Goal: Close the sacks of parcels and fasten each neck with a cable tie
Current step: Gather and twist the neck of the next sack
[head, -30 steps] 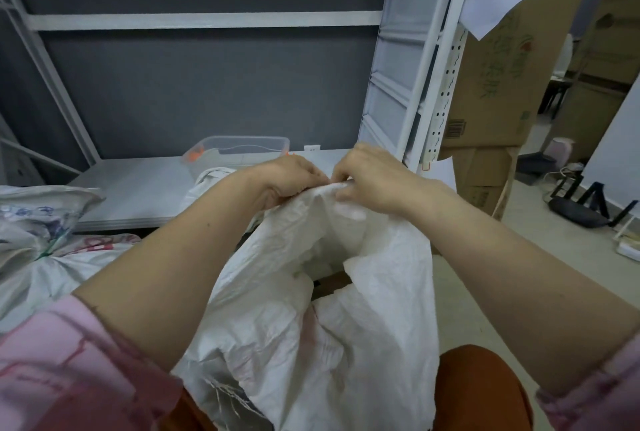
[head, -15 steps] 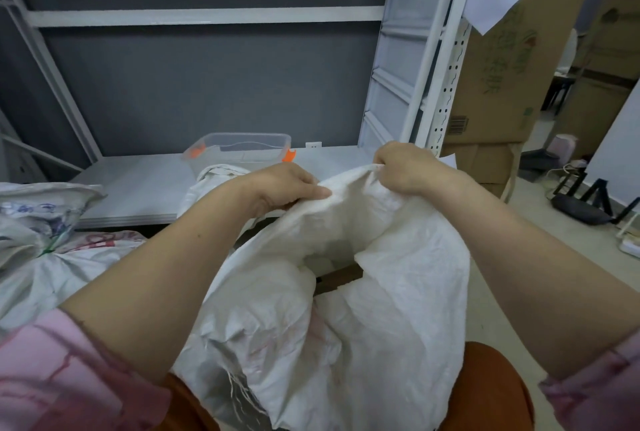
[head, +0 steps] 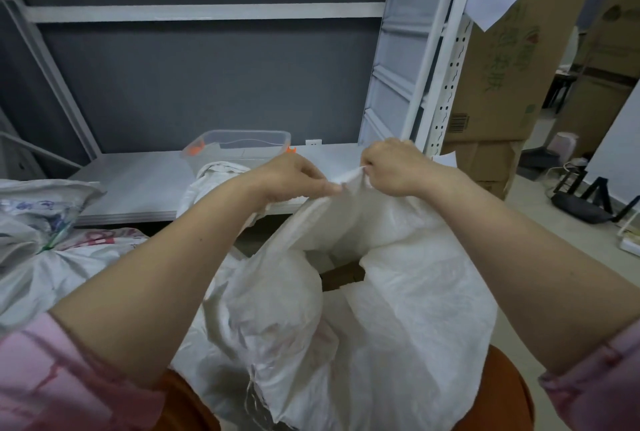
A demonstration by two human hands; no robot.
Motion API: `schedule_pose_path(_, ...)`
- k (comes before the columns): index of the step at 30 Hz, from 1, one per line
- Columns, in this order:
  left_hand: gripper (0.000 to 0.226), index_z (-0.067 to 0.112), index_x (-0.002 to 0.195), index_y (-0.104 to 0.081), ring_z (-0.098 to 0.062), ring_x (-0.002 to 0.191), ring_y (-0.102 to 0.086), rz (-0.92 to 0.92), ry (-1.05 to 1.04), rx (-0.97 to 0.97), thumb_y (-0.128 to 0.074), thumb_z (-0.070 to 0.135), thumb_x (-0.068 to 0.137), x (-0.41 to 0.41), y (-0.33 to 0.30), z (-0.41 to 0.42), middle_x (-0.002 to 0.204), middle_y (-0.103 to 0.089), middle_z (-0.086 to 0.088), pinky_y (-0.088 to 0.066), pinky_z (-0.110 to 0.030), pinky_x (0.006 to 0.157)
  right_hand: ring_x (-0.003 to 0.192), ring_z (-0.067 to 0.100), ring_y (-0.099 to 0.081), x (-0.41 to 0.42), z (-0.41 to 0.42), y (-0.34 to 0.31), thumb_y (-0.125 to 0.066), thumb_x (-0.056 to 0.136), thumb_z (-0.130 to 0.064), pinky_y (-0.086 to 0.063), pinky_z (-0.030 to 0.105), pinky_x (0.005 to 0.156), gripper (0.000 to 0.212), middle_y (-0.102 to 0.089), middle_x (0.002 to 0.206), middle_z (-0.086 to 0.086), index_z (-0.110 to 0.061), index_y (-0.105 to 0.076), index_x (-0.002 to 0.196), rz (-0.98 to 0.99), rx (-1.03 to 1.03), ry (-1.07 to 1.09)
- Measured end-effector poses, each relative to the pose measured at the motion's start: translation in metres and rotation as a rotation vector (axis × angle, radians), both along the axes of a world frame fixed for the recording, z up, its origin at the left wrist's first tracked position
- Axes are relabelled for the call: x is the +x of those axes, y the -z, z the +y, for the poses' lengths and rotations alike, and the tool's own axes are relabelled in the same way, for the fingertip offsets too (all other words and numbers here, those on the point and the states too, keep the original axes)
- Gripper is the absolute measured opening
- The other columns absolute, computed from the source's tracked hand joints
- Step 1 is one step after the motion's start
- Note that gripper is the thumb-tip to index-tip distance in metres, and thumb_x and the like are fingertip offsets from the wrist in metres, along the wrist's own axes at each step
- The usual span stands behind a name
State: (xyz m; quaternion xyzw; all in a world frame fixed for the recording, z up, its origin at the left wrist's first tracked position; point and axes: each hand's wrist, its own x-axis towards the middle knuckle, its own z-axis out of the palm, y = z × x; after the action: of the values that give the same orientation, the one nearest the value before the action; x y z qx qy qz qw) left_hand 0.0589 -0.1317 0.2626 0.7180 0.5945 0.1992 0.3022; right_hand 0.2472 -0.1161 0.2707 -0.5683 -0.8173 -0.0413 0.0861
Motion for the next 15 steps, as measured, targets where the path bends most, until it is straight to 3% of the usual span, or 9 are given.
schedule_pose_path(3, 0.027, 0.014, 0.080, -0.071, -0.006, 0.069, -0.052, 0.097, 0.020, -0.020, -0.070, 0.041, 0.082, 0.001, 0.000, -0.007, 0.072, -0.059, 0.007, -0.038, -0.020, 0.061, 0.080, 0.031, -0.050, 0.003, -0.002, -0.005, -0.039, 0.082, -0.004, -0.032, 0.037, 0.079, 0.015, -0.052, 0.078, 0.009, -0.009, -0.040, 0.068, 0.016, -0.115, 0.098)
schedule_pose_path(5, 0.024, 0.016, 0.085, -0.074, -0.010, 0.067, -0.053, 0.084, -0.007, 0.030, -0.068, 0.039, 0.084, 0.003, 0.000, -0.006, 0.073, -0.063, 0.004, -0.042, -0.021, 0.062, 0.067, 0.024, -0.042, 0.002, -0.007, -0.010, -0.037, 0.081, -0.002, -0.032, 0.037, 0.079, 0.021, -0.043, 0.070, 0.006, -0.012, -0.033, 0.063, 0.014, -0.170, 0.150)
schedule_pose_path(6, 0.022, 0.018, 0.089, -0.075, -0.011, 0.073, -0.057, 0.045, -0.023, 0.046, -0.068, 0.038, 0.085, 0.001, 0.001, -0.004, 0.081, -0.067, 0.004, -0.048, -0.024, 0.070, 0.064, 0.021, -0.040, 0.002, -0.009, -0.010, -0.037, 0.082, -0.002, -0.030, 0.037, 0.079, 0.022, -0.042, 0.069, 0.005, -0.013, -0.033, 0.063, 0.024, -0.191, 0.172)
schedule_pose_path(9, 0.012, 0.024, 0.088, -0.075, -0.011, 0.104, -0.061, -0.082, -0.059, 0.003, -0.065, 0.030, 0.088, -0.003, 0.006, 0.004, 0.110, -0.067, 0.006, -0.048, -0.034, 0.097, 0.084, 0.025, -0.042, -0.001, -0.014, -0.009, -0.038, 0.085, -0.006, -0.025, 0.037, 0.082, 0.015, -0.045, 0.077, 0.005, -0.011, -0.044, 0.072, 0.018, -0.157, 0.204)
schedule_pose_path(11, 0.015, 0.026, 0.079, -0.074, -0.014, 0.125, -0.051, -0.150, -0.092, -0.025, -0.063, 0.025, 0.089, -0.001, 0.007, 0.009, 0.126, -0.062, 0.000, -0.045, -0.037, 0.102, 0.102, 0.026, -0.038, -0.004, -0.017, -0.006, -0.042, 0.087, -0.010, -0.024, 0.035, 0.083, 0.021, -0.055, 0.100, 0.008, -0.013, -0.058, 0.101, 0.045, -0.084, 0.077)
schedule_pose_path(12, 0.018, 0.025, 0.075, -0.073, -0.012, 0.127, -0.048, -0.190, -0.106, -0.037, -0.062, 0.021, 0.090, 0.000, 0.007, 0.011, 0.124, -0.063, -0.002, -0.043, -0.036, 0.104, 0.109, 0.024, -0.038, -0.007, -0.018, -0.005, -0.045, 0.088, -0.013, -0.025, 0.035, 0.086, 0.029, -0.058, 0.111, 0.004, -0.019, -0.059, 0.114, 0.085, -0.077, -0.011)
schedule_pose_path(13, 0.020, 0.023, 0.074, -0.072, -0.010, 0.120, -0.052, -0.237, -0.108, -0.056, -0.061, 0.017, 0.090, 0.002, 0.007, 0.012, 0.115, -0.067, -0.003, -0.042, -0.034, 0.104, 0.114, 0.022, -0.039, -0.009, -0.019, -0.004, -0.049, 0.090, -0.019, -0.026, 0.036, 0.090, 0.031, -0.060, 0.115, -0.002, -0.026, -0.059, 0.118, 0.122, -0.065, -0.095)
schedule_pose_path(15, 0.020, 0.018, 0.075, -0.068, -0.010, 0.091, -0.060, -0.349, -0.094, -0.100, -0.060, 0.008, 0.090, 0.005, 0.005, 0.012, 0.098, -0.069, -0.009, -0.046, -0.031, 0.096, 0.112, 0.018, -0.046, -0.012, -0.018, -0.004, -0.054, 0.091, -0.027, -0.028, 0.038, 0.093, 0.021, -0.065, 0.109, -0.007, -0.028, -0.066, 0.108, 0.141, -0.004, -0.179)
